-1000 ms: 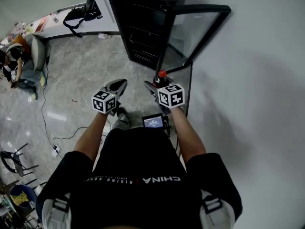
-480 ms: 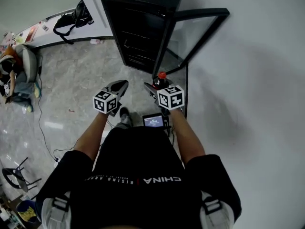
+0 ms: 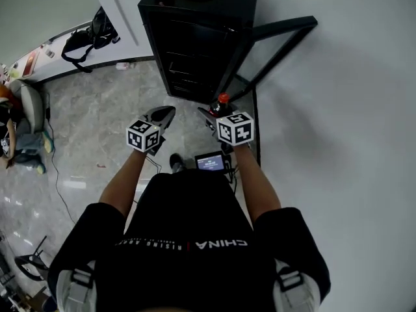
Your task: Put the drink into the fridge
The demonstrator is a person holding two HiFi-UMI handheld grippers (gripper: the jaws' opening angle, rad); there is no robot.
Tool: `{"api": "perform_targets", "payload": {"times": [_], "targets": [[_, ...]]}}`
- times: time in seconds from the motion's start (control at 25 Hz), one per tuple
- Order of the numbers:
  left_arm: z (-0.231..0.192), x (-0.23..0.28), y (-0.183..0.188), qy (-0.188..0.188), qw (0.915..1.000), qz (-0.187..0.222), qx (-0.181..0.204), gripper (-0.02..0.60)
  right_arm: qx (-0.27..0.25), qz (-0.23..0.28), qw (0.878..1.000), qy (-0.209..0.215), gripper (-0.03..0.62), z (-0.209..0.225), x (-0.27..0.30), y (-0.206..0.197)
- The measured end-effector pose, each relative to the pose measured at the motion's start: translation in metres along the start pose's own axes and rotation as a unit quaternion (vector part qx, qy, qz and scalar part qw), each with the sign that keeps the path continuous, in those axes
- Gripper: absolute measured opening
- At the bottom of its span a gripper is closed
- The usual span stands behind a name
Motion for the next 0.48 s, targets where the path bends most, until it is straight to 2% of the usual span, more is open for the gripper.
{"api": "perform_targets", "payload": {"times": [0.28, 0.48], "targets": [[-0.018, 0.0, 0.004, -0.028, 0.9995, -0.006, 0.01, 0.011, 0.008, -0.003, 1.0, -0.011, 0.316, -0.018, 0.015, 0.008], [-0.024, 0.017, 0.005, -0.032, 0.9994, -0.017, 0.003, 0.011, 0.0, -0.015, 1.0, -0.002, 0.316, -0.008, 0.03, 0.019]]}}
Point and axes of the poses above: the fingertips, and each gripper's own axes: x forward along the fingers, z to its right, y out of its top, the point moved 7 cm from there along -x, backward along the fingers, and after that the axes turned 14 degrees about -z, right-handed, at the moved point
